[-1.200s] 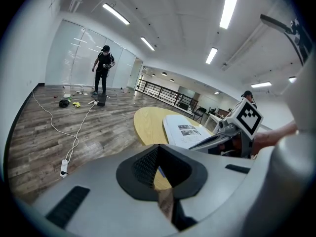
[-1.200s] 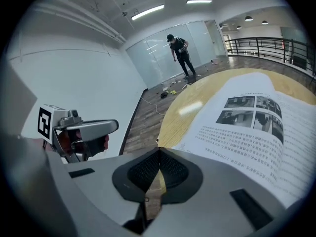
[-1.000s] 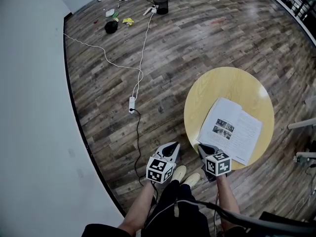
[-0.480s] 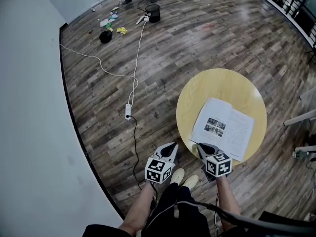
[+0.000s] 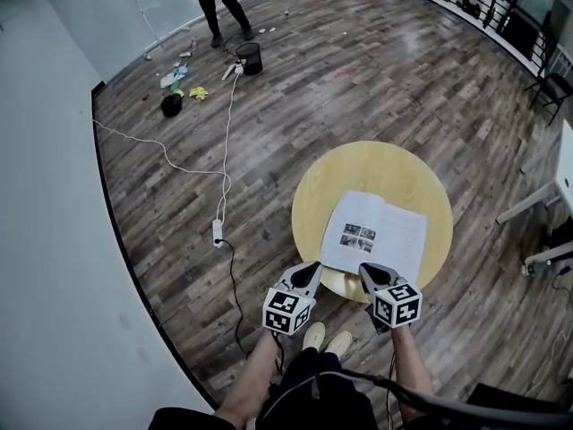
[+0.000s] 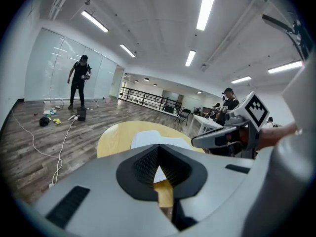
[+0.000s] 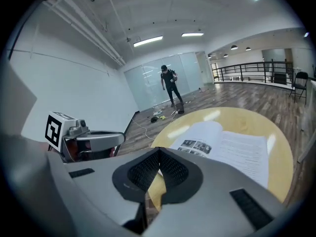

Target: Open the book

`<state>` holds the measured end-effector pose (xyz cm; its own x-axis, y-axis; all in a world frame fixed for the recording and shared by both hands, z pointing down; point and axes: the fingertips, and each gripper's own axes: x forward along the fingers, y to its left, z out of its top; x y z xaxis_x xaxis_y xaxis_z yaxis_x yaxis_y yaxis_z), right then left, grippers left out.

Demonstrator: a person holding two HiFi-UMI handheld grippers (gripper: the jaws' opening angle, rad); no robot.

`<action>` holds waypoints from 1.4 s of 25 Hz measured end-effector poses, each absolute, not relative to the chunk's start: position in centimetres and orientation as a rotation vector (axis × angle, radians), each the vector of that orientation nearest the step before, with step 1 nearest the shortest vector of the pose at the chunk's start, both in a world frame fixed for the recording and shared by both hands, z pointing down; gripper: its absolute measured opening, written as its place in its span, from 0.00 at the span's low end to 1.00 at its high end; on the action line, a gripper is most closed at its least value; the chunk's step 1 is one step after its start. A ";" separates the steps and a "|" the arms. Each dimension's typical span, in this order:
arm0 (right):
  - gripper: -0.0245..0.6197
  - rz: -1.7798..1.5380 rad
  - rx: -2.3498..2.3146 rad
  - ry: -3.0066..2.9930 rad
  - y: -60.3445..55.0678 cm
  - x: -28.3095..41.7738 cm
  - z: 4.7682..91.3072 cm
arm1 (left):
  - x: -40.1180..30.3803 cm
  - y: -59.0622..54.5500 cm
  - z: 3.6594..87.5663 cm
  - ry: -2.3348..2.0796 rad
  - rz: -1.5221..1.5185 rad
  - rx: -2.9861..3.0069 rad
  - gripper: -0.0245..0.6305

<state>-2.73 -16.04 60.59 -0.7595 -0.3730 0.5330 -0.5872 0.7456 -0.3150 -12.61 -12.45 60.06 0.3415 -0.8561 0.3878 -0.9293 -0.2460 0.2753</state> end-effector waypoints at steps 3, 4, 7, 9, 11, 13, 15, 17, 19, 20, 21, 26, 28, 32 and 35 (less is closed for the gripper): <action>0.04 0.631 0.820 -2.535 -16.9 0.1 58.1 | -10.3 -13.6 58.3 -1.534 0.215 2.219 0.04; 0.04 0.624 0.849 -2.544 -17.2 1.1 57.3 | -9.5 -14.0 57.6 -1.524 0.216 2.241 0.04; 0.04 0.594 0.940 -2.569 -18.4 3.9 55.0 | -7.2 -15.4 55.8 -1.491 0.218 2.309 0.04; 0.04 0.570 1.004 -2.585 -18.9 5.7 53.4 | -5.7 -16.3 54.6 -1.465 0.220 2.352 0.04; 0.04 0.552 1.068 -2.599 -19.2 7.4 51.9 | -4.2 -16.9 53.3 -1.438 0.217 2.393 0.04; 0.04 0.536 1.133 -2.606 -19.5 9.1 50.6 | -2.8 -17.6 52.0 -1.408 0.214 2.438 0.04; 0.04 0.516 1.189 -2.611 -19.5 10.7 49.4 | -1.4 -18.1 50.9 -1.381 0.215 2.480 0.04; 0.04 0.495 1.238 -2.613 -19.2 12.3 48.3 | 0.1 -18.2 49.9 -1.358 0.216 2.516 0.04; 0.04 0.481 1.289 -2.615 -18.9 13.6 47.5 | 1.3 -18.2 49.0 -1.337 0.213 2.549 0.04; 0.04 0.477 1.315 -2.619 -18.8 14.2 47.0 | 1.9 -18.3 48.6 -1.327 0.211 2.565 0.04; 0.04 0.473 1.340 -2.623 -18.7 14.7 46.5 | 2.4 -18.3 48.1 -1.319 0.208 2.580 0.04; 0.04 0.427 1.433 -2.629 -17.6 16.5 44.0 | 4.3 -18.1 45.5 -1.281 0.192 2.654 0.04; 0.04 0.408 1.461 -2.633 -17.0 17.0 43.3 | 4.7 -17.8 44.8 -1.275 0.187 2.676 0.04; 0.04 0.368 1.497 -2.634 -15.8 17.8 42.4 | 5.0 -17.3 44.0 -1.273 0.170 2.699 0.04; 0.04 0.340 1.492 -2.619 -15.2 17.5 42.5 | 4.8 -17.0 43.9 -1.272 0.162 2.706 0.04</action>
<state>17.54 -15.22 42.50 -0.5120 -0.8347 0.2031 -0.8589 0.4928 -0.1398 4.84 -17.01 43.92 0.6352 -0.7557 0.1595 -0.7715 -0.6303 0.0866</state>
